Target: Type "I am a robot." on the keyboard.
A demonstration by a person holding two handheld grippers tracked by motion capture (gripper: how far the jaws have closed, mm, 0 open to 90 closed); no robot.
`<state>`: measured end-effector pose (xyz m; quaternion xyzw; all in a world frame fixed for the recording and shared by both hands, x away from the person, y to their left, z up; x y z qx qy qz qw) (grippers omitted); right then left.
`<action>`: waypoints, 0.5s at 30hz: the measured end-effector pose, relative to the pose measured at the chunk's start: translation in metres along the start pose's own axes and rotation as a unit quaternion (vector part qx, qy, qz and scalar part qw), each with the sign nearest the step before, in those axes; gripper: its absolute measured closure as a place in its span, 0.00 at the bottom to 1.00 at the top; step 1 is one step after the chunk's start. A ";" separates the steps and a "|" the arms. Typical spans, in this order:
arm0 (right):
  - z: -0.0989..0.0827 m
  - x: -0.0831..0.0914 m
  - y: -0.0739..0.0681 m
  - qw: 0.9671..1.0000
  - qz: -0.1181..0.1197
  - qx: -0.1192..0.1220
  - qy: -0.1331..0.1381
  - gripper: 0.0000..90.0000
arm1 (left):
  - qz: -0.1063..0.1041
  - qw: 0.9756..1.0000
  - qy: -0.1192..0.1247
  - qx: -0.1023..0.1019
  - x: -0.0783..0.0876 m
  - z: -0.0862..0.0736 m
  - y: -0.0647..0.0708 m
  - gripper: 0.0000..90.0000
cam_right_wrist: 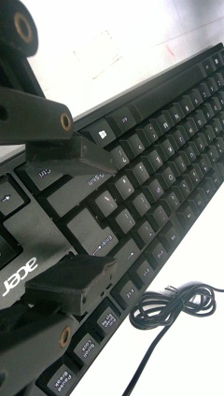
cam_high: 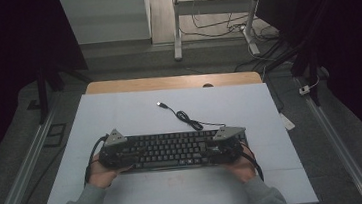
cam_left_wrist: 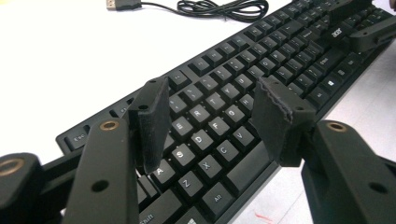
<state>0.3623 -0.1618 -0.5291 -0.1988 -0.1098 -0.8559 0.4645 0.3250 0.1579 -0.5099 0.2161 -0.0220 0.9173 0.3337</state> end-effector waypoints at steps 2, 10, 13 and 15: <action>0.000 0.000 0.000 1.000 0.000 0.000 -0.001 0.53 | 0.003 1.000 0.000 0.001 0.001 0.000 -0.001 0.52; -0.001 -0.001 0.000 1.000 -0.001 0.000 -0.001 0.53 | 0.014 1.000 0.000 0.005 0.002 -0.001 -0.007 0.52; -0.001 -0.001 0.001 1.000 -0.001 0.000 -0.002 0.53 | 0.018 1.000 0.001 0.007 0.002 -0.001 -0.010 0.52; -0.001 -0.001 0.000 1.000 0.000 0.000 -0.002 0.53 | 0.021 1.000 0.001 0.009 0.003 -0.001 -0.012 0.52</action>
Point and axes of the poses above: each handheld gripper's, and its own axes: x roughly backward along the jaws, z roughly out of its top, y roughly to its right, the point moved 4 cm from there along -x, roughly forward along the jaws, and after that the axes turned 13 degrees about y, right-handed, at the moved point
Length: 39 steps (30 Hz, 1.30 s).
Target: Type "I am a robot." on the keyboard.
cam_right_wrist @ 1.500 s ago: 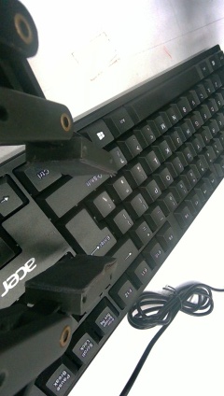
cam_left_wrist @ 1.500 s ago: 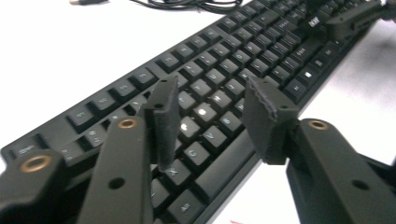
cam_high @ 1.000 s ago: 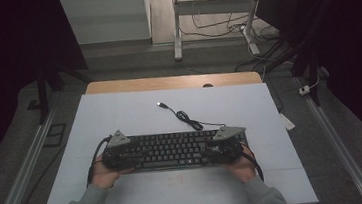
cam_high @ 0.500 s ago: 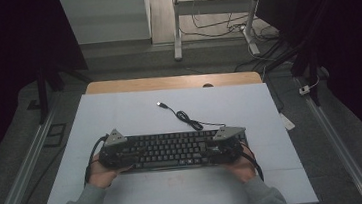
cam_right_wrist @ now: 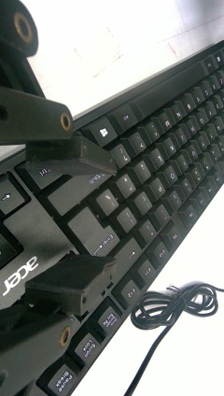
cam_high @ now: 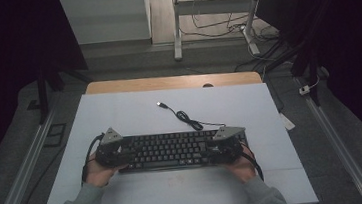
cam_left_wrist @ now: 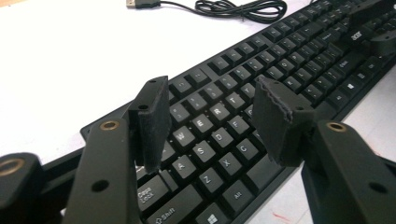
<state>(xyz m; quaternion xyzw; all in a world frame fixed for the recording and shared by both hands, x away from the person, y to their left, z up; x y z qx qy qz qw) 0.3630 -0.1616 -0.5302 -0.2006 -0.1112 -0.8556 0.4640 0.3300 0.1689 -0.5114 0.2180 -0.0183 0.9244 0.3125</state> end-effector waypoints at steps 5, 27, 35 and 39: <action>0.000 -0.001 0.000 1.000 0.002 0.000 0.001 0.53 | 0.006 1.000 -0.001 0.005 0.000 -0.001 -0.005 0.52; -0.001 -0.002 -0.001 1.000 0.000 0.006 -0.005 0.53 | 0.014 0.997 -0.068 -0.024 -0.008 -0.016 -0.010 0.99; -0.002 -0.003 -0.001 1.000 0.001 0.005 -0.007 0.53 | 0.015 0.996 -0.089 -0.027 -0.012 -0.022 -0.010 0.99; -0.002 -0.003 -0.001 1.000 0.001 0.006 -0.008 0.53 | 0.017 0.995 -0.096 -0.031 -0.014 -0.024 -0.009 0.99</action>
Point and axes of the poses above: each handheld gripper's, and its own axes: x roughly backward along the jaws, z roughly out of its top, y roughly to its right, the point moved 4 cm from there along -x, roughly forward along the jaws, and after that the axes turned 13 degrees about y, right-handed, at the moved point
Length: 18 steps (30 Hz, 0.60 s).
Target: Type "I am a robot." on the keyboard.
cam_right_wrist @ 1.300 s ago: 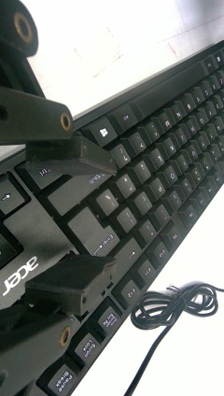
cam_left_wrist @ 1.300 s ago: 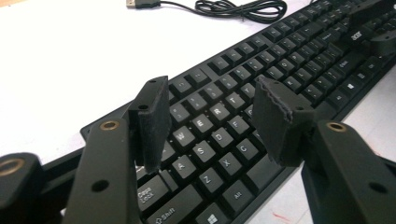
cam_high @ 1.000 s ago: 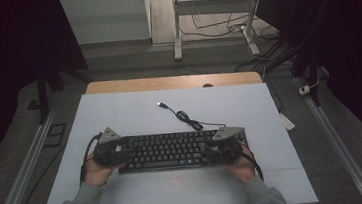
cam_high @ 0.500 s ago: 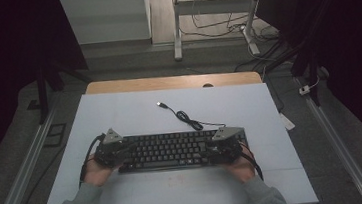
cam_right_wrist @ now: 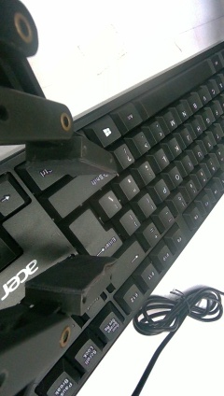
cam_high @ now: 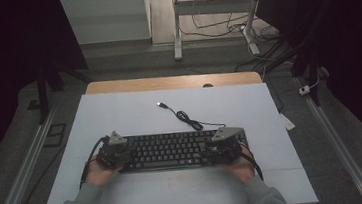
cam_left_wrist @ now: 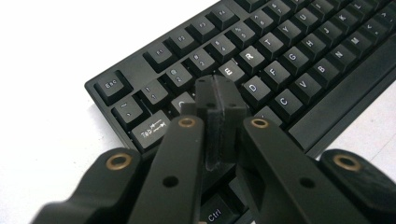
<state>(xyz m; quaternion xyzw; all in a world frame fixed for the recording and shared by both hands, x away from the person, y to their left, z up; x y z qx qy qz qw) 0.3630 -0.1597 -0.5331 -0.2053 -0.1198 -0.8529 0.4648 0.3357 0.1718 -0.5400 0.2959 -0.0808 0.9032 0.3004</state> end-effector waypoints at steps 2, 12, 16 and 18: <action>0.000 0.000 0.000 1.000 0.001 0.001 0.000 0.53 | 0.001 1.000 -0.004 -0.002 -0.002 -0.001 0.001 0.99; 0.000 -0.001 -0.001 1.000 0.003 0.001 -0.001 0.53 | 0.005 1.000 -0.013 -0.012 -0.008 -0.004 0.005 0.99; 0.000 -0.001 -0.002 1.000 0.002 0.004 -0.003 0.53 | 0.007 1.000 -0.013 -0.011 -0.008 -0.004 0.004 0.99; 0.000 -0.001 -0.002 1.000 0.002 0.004 -0.003 0.53 | 0.009 1.000 -0.014 -0.011 -0.008 -0.005 0.003 0.99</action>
Point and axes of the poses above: each handheld gripper's, and its own axes: x roughly backward along the jaws, z roughly out of its top, y roughly to its right, the point moved 4 cm from there along -x, roughly forward along the jaws, and after that the axes turned 13 degrees about y, right-handed, at the moved point
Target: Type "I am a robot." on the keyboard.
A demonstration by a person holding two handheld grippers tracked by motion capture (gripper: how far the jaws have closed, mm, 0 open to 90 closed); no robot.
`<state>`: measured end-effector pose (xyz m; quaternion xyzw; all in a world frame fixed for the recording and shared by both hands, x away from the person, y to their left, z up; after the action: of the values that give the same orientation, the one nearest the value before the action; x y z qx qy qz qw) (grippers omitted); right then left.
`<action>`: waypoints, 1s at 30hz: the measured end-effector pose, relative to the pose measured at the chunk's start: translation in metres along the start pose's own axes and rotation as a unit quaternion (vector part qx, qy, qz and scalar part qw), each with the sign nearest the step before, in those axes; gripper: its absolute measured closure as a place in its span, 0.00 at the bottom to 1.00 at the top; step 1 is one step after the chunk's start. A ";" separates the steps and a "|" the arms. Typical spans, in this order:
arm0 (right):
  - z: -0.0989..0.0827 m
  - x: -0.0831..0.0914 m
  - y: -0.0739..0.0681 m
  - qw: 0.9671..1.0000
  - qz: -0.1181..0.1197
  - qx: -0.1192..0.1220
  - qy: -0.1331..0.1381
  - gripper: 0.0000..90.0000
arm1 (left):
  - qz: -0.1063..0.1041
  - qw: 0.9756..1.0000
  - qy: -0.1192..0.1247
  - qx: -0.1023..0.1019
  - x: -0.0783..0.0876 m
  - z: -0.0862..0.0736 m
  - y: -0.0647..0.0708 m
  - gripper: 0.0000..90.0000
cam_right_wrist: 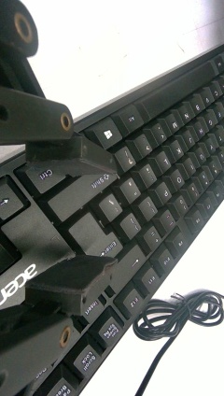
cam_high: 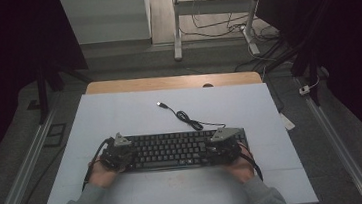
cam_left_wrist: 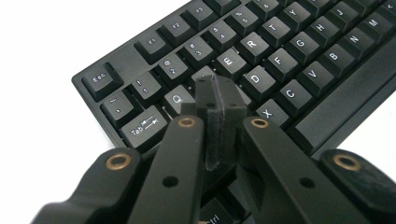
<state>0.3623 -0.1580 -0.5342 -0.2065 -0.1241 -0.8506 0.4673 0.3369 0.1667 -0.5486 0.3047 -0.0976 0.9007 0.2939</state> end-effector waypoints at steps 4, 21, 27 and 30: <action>0.000 0.000 0.000 1.000 0.000 0.000 -0.001 0.53 | -0.001 1.000 -0.001 0.000 -0.002 -0.001 0.001 0.99; 0.000 -0.001 -0.001 1.000 0.000 0.000 0.000 0.53 | -0.012 0.997 0.070 0.044 0.019 0.011 -0.007 0.98; -0.001 -0.001 0.000 1.000 -0.001 0.001 -0.004 0.53 | -0.012 0.994 0.085 0.064 0.023 0.012 -0.013 0.86; 0.000 -0.001 0.000 1.000 0.000 0.001 -0.002 0.53 | -0.010 0.993 0.095 0.073 0.026 0.014 -0.013 0.73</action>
<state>0.3624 -0.1575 -0.5349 -0.2082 -0.1258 -0.8501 0.4670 0.3351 0.1846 -0.5221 0.2393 -0.0005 0.9273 0.2877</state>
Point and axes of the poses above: each handheld gripper's, and its own axes: x roughly backward along the jaws, z roughly out of its top, y roughly to its right, the point moved 4 cm from there along -x, roughly forward along the jaws, and after that the axes turned 13 degrees about y, right-handed, at the moved point
